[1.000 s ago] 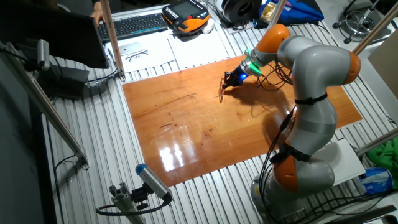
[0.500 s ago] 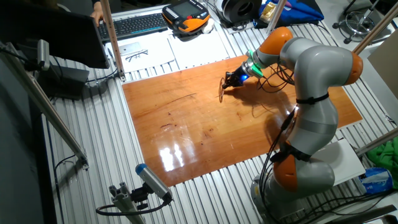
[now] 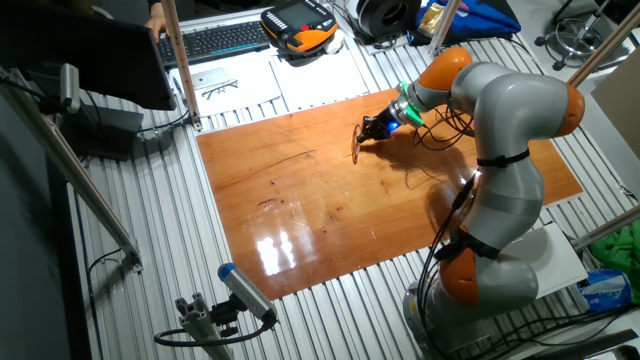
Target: Unfold the leg of the glasses (with one hand)
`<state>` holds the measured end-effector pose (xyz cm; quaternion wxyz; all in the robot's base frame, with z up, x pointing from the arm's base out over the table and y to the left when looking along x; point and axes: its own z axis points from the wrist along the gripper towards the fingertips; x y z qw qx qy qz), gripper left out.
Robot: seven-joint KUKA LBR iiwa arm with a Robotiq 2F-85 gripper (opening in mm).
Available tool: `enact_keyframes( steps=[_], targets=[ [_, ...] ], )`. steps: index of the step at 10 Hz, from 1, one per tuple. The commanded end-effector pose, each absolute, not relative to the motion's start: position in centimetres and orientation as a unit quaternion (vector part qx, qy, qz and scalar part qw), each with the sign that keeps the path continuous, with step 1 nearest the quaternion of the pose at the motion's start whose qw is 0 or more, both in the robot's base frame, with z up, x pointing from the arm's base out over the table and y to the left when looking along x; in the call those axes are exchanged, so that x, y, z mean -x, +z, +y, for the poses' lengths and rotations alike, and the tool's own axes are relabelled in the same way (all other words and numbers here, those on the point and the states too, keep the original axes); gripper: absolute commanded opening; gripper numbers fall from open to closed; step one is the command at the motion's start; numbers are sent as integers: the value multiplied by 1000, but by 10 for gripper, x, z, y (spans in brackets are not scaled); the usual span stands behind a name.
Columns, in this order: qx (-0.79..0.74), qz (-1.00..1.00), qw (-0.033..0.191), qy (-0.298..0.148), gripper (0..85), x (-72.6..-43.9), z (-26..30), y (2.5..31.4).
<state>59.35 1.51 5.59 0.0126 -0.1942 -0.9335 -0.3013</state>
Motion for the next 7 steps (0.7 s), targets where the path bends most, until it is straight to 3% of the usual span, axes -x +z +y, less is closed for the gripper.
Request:
enact_keyframes(
  steps=[1, 7],
  targets=[
    [195, -933, 12, -302, 0, -594, 15, 56],
    [205, -923, 16, -325, 0, -596, 15, 51]
  ],
)
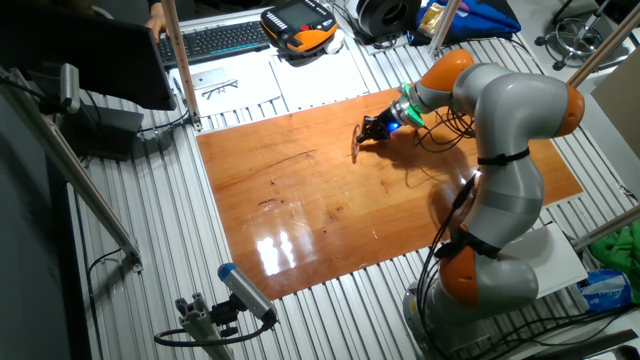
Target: Unfold the leg of the glasses (with one hand)
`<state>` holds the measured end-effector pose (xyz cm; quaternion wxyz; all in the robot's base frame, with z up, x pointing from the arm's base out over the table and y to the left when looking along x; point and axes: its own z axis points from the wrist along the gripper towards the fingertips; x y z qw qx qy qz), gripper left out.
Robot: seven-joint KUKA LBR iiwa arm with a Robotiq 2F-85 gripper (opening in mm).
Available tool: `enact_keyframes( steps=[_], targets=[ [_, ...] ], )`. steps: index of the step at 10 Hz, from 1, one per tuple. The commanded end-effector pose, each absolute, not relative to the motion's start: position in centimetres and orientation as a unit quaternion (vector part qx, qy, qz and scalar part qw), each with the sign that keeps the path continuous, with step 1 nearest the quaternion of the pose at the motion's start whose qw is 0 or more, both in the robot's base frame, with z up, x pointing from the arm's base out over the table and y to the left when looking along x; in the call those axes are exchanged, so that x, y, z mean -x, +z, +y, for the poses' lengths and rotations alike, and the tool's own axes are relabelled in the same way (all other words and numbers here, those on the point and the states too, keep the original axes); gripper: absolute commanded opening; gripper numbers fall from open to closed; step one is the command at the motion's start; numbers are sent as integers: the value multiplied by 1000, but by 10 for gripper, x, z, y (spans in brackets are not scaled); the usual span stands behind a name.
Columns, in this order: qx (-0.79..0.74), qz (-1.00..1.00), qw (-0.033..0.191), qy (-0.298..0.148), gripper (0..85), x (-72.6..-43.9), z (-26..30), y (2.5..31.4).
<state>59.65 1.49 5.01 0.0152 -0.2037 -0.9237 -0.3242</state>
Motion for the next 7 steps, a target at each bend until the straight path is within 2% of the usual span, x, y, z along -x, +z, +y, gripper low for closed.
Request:
enact_keyframes(
  steps=[1, 7],
  targets=[
    [202, -924, 15, -325, 0, -597, 14, 49],
    [198, -919, 15, -341, 0, -599, 11, 45]
  ],
)
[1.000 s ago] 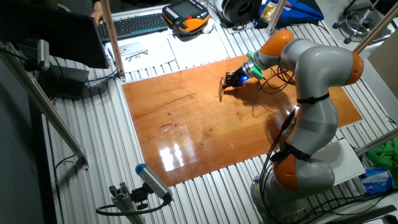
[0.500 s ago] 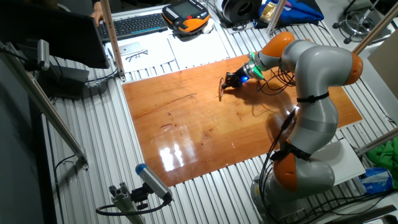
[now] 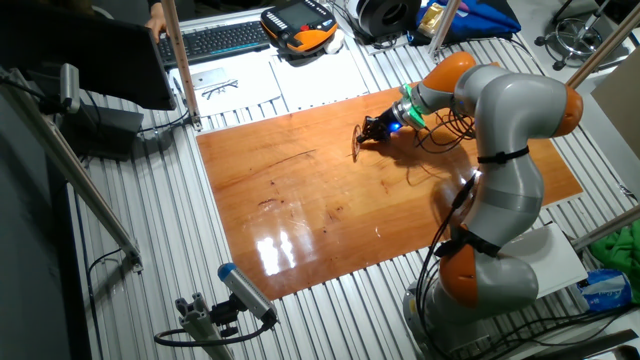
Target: Unfold the leg of the glasses (with one hand)
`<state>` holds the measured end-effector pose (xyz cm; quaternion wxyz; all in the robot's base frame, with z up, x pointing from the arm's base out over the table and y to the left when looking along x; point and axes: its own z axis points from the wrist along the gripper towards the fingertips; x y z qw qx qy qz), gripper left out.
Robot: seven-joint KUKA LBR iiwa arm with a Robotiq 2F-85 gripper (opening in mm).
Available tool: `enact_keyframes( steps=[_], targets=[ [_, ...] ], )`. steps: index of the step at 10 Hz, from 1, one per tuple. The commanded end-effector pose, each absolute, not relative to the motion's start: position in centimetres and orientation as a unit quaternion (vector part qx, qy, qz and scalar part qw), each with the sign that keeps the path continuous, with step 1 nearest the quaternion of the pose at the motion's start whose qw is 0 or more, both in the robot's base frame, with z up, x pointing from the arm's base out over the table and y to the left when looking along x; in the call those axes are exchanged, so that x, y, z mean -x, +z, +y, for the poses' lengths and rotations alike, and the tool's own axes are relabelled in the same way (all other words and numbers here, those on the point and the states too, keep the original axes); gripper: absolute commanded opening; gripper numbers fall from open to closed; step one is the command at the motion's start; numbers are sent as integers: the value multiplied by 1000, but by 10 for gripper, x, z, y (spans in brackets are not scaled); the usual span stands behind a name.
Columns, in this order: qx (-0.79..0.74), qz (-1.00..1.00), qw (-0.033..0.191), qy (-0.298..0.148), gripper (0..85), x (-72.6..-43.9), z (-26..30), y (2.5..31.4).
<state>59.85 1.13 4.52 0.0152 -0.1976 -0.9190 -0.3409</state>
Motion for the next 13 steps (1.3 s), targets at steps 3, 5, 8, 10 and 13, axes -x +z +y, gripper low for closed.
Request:
enact_keyframes(
  steps=[3, 5, 8, 10, 13],
  targets=[
    [196, -919, 13, -342, 0, -599, 11, 45],
    [200, -917, 15, -346, 0, -599, 11, 45],
    [210, -908, 17, -363, 0, -598, 9, 47],
    [212, -904, 15, -370, 0, -597, 10, 49],
    [214, -897, 13, -386, 0, -596, 10, 51]
  ],
)
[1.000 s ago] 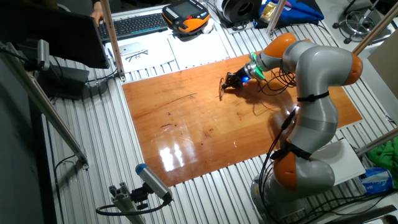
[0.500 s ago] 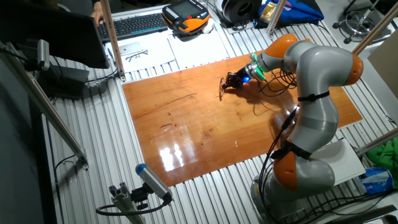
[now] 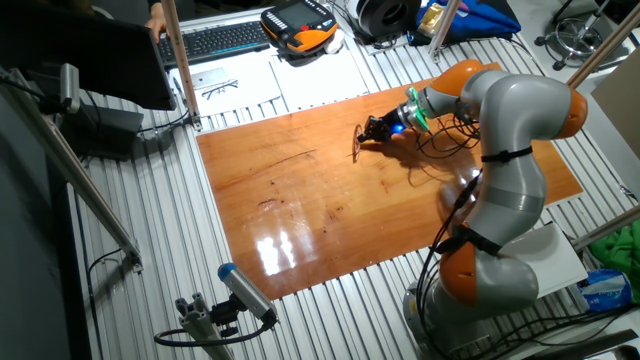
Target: Unfold the leg of the glasses (with one hand)
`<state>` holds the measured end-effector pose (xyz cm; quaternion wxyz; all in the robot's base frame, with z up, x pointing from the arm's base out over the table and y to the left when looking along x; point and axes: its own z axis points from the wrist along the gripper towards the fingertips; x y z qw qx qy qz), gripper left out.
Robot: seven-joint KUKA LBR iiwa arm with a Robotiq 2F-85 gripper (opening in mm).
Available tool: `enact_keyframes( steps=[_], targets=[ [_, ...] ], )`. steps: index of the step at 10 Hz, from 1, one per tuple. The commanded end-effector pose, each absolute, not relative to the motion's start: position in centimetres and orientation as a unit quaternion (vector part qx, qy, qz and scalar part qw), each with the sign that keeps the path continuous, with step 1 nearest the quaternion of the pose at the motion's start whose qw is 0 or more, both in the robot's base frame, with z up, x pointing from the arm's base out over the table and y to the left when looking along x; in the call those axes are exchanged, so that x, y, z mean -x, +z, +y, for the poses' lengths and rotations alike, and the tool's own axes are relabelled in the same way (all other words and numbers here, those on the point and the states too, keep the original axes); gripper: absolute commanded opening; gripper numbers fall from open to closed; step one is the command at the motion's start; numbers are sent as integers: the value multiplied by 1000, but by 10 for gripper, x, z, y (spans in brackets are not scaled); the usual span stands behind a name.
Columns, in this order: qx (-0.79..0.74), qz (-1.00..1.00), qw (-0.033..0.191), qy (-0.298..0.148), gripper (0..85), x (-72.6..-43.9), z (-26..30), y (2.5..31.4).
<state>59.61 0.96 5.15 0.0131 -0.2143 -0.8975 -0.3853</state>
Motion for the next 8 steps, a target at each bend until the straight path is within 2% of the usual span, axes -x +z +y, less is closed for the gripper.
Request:
enact_keyframes(
  steps=[1, 8],
  targets=[
    [214, -898, 13, -385, 0, -596, 10, 52],
    [223, -884, 16, -409, 0, -596, 9, 52]
  ],
)
